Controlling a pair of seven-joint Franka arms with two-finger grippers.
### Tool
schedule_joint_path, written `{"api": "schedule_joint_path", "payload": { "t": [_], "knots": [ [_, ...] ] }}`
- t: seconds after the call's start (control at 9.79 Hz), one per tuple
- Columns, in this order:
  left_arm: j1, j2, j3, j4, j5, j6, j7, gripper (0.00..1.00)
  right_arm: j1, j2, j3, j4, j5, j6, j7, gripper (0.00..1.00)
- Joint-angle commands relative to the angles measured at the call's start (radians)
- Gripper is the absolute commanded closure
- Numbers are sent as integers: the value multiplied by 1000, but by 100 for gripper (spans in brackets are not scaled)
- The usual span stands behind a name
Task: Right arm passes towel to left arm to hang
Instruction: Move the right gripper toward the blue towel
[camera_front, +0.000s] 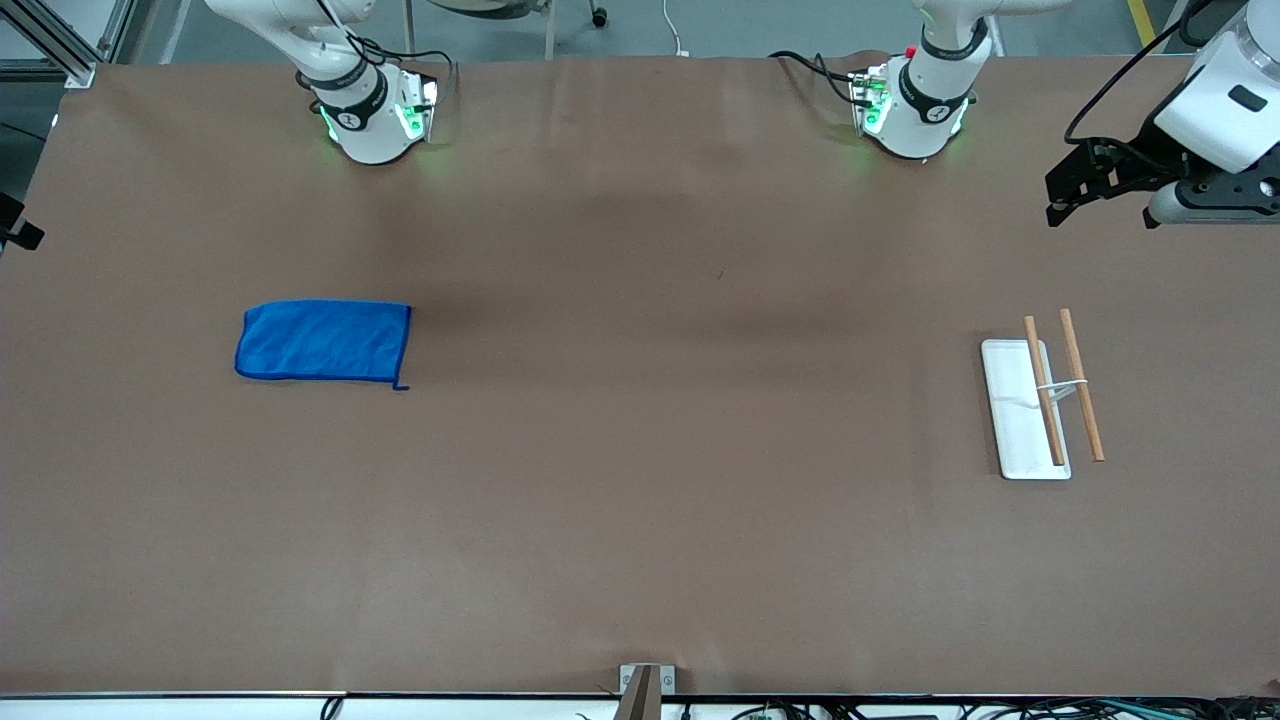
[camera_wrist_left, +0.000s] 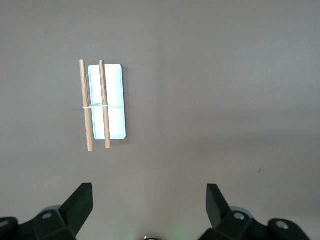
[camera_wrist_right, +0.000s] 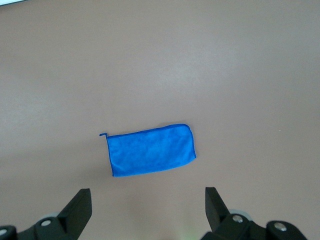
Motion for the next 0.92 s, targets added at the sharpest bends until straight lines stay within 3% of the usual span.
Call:
{"api": "schedule_joint_path", "payload": {
  "t": [0.0,0.61,0.82],
  "knots": [
    [9,22,4,0,1,-19,40,0,-4,3,2,13,4,-12,-3,0],
    [9,57,4,47,-1,-18,39,0,3,15,3,7,5,-17,-18,0],
    [9,58,4,49,-1,-18,31,0,29,16,5,-124,4,-29,-17,0]
  ]
}}
